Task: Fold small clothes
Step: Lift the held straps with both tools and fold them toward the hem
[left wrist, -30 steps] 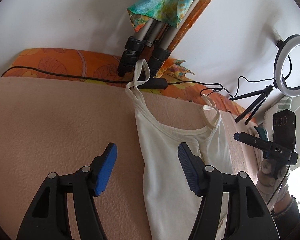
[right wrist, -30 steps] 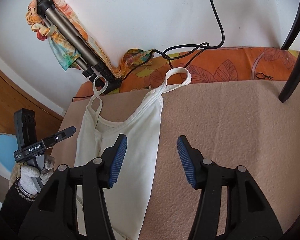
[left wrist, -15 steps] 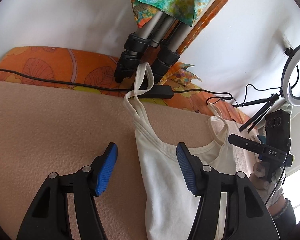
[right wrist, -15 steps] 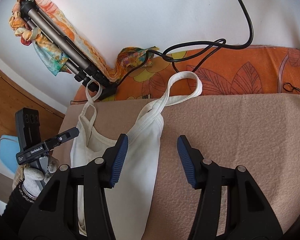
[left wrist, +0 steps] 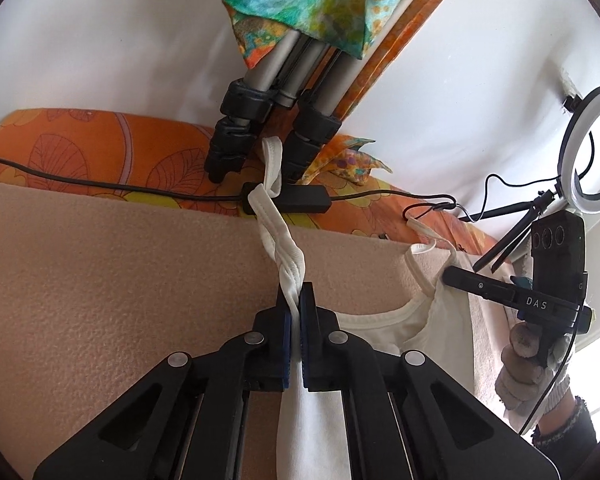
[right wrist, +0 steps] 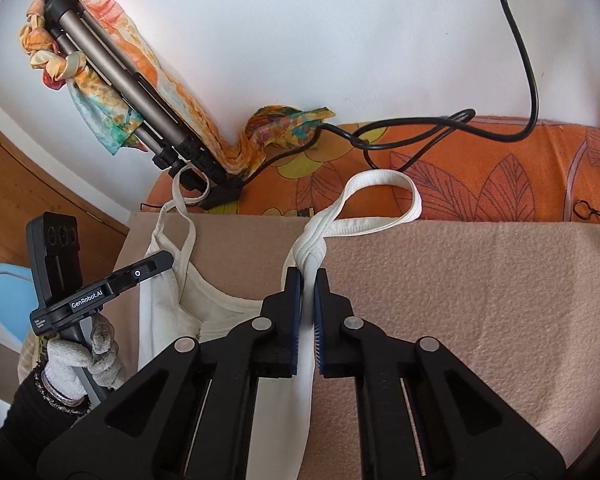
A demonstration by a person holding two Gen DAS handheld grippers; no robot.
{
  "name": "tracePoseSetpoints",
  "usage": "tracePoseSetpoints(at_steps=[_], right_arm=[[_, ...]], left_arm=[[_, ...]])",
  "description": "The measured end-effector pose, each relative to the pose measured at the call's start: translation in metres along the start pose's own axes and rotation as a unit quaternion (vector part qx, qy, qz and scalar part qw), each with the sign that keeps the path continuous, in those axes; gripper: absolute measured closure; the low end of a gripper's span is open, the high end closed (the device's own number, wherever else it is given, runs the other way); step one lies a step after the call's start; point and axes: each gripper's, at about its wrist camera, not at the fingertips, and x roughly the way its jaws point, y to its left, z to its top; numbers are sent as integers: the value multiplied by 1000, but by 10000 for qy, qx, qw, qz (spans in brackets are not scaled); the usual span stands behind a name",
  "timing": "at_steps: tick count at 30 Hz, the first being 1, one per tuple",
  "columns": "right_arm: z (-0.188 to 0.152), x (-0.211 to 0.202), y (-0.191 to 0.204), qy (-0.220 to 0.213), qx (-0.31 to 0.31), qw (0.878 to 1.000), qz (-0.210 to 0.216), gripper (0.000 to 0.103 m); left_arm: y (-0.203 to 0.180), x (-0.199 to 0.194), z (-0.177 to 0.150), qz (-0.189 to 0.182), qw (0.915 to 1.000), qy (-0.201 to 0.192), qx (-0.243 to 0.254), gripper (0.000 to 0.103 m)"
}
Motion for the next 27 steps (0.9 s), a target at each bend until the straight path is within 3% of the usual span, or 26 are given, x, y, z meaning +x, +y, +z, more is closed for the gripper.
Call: tracePoseSetpoints(at_steps=[15,27], right_arm=[[-17,-79,49,-286,-564,9980,78,96],[-86,-145,78,-415,-820,9958,-37,97]], left_arm=[[-48,-74,-12,-291,9983,-366,361,101],[-85,-140,-69,-312,9956,-536,701,101]])
